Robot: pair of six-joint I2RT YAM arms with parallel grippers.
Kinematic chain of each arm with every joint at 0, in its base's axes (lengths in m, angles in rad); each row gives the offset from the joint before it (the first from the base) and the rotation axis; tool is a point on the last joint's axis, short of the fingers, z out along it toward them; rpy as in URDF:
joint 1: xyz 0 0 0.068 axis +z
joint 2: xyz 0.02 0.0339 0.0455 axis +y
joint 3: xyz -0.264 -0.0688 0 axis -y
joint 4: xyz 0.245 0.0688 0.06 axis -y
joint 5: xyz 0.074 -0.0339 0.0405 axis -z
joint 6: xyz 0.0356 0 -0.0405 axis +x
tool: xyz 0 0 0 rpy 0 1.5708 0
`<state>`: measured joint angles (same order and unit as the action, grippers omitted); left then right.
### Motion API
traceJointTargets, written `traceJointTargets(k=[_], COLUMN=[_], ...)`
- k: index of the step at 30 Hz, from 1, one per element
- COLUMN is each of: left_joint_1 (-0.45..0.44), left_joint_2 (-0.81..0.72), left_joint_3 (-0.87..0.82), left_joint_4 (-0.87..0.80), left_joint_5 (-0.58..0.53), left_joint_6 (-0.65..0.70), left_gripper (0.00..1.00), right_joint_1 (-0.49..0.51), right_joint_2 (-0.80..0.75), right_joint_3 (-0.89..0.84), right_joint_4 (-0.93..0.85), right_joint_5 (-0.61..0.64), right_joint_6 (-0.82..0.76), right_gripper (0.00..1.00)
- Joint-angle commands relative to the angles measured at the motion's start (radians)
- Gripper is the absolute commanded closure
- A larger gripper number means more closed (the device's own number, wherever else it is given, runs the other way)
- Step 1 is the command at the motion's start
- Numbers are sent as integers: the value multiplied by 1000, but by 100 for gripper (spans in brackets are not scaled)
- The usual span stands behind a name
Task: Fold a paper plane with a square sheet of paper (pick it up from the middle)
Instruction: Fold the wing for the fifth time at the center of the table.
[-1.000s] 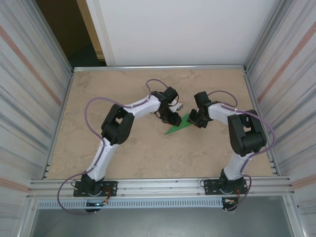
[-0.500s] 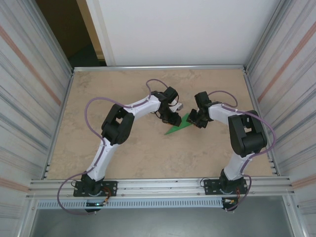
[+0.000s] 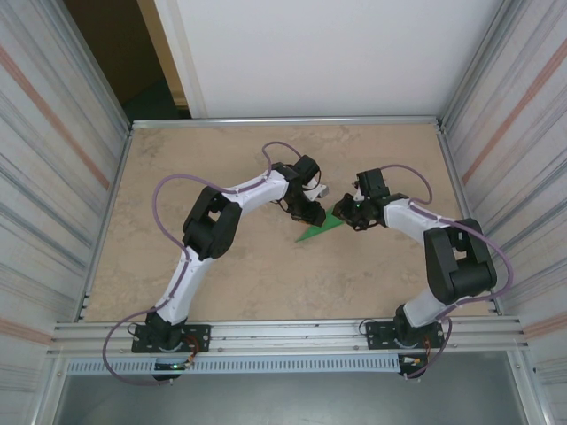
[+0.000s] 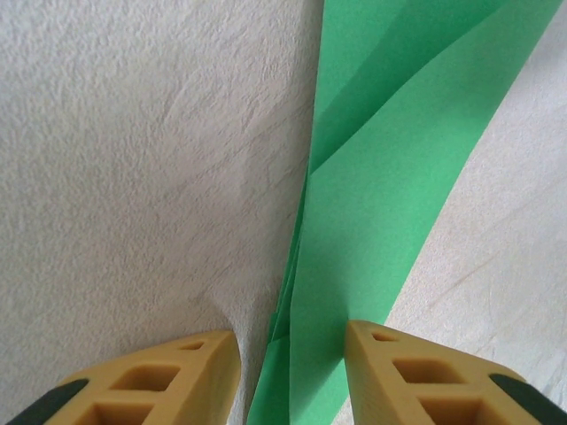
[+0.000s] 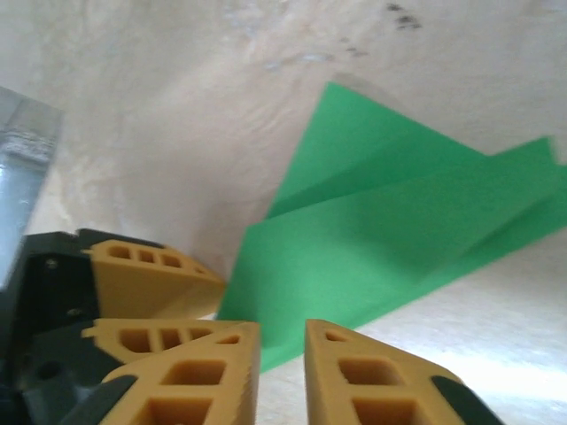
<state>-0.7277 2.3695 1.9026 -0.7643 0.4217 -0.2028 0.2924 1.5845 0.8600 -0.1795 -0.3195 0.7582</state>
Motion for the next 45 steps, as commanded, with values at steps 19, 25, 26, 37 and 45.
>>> traceJointTargets(k=[19,25,26,37,45], left_joint_1=[-18,-13,-12,5,50], left_joint_2=[178,173,168,69,-224], left_joint_3=[-78,-79,-80,-81,-223], left_joint_4=[-50,-50,-50,-29,151], left_joint_5=[-103,-95,-93,-31,10], left_joint_6=[34,29,28,10,-77], left_gripper=[59,59,59,59,53], right_joint_1=[-4,-7,-9,-29,-26], right_joint_2=[152,153,151,156,230], right_joint_3=[10,-14,-22,-71,-2], right_joint_4=[62,62,65,97,109], right_joint_5=[-82,-75,-75,-76,-187], right_joint_6=[48,36,33,-12,-115], right_gripper=[92,92,92,91,91])
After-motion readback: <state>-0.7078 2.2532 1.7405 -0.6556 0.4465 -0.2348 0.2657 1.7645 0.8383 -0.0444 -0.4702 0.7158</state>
